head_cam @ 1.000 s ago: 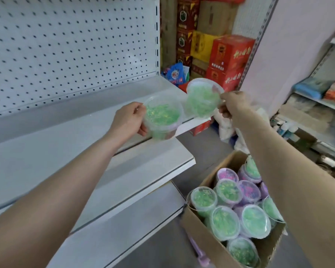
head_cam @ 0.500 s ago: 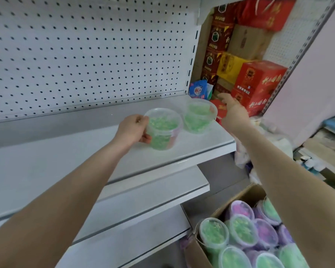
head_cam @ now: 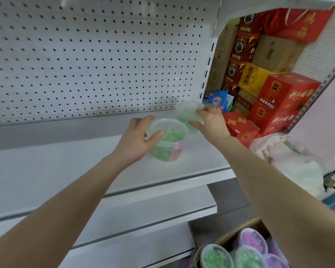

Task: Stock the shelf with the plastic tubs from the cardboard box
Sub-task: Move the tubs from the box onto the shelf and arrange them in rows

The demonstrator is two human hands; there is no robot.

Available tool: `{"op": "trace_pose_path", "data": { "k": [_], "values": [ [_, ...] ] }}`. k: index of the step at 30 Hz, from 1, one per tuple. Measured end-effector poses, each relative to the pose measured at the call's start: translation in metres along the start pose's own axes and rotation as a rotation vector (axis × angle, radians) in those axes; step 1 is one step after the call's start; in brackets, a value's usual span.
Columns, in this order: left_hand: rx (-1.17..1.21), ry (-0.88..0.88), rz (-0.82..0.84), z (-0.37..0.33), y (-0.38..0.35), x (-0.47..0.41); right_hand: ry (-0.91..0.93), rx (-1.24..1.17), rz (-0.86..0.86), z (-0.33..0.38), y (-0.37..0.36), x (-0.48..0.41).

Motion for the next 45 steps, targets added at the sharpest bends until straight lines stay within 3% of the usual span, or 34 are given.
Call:
{"op": "trace_pose_path", "data": {
  "k": [3, 7, 9, 18, 22, 30, 33, 38, 45],
  "values": [
    [-0.095, -0.134, 0.002, -0.015, 0.0, 0.003, -0.032, -0.157, 0.006, -0.007, 0.002, -0.014],
    [-0.282, -0.298, -0.059, -0.033, 0.0, 0.009, 0.139, -0.018, 0.179, -0.018, -0.009, -0.017],
    [-0.339, -0.362, -0.072, -0.037, -0.003, 0.012, 0.177, 0.0, 0.158, -0.021, -0.008, -0.021],
    [-0.293, -0.389, 0.043, -0.034, -0.013, 0.008, 0.191, 0.041, -0.028, -0.023, -0.006, -0.035],
    [-0.306, -0.372, 0.005, -0.031, -0.011, 0.007, 0.202, 0.068, 0.098, -0.039, -0.021, -0.042],
    [-0.244, -0.383, 0.044, -0.036, -0.024, -0.006, 0.204, -0.16, 0.198, -0.044, -0.041, -0.051],
    [-0.224, -0.424, 0.096, -0.048, -0.042, -0.013, 0.27, -0.073, 0.268, -0.045, -0.032, -0.051],
    [-0.237, -0.444, 0.183, -0.074, -0.08, -0.033, 0.26, 0.007, 0.13, -0.073, 0.002, -0.038],
    [-0.313, -0.524, 0.215, -0.105, -0.104, -0.051, 0.195, 0.188, 0.082, -0.105, 0.018, -0.01]
  ]
}}
Point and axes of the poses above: each hand's wrist, its own x-axis away from the middle knuckle, its own y-axis out of the back of the hand, z = x × y, the point moved 9 cm from there along -x, towards the middle knuckle, and after that the axes turned 4 degrees about x, right-handed, at the moved point
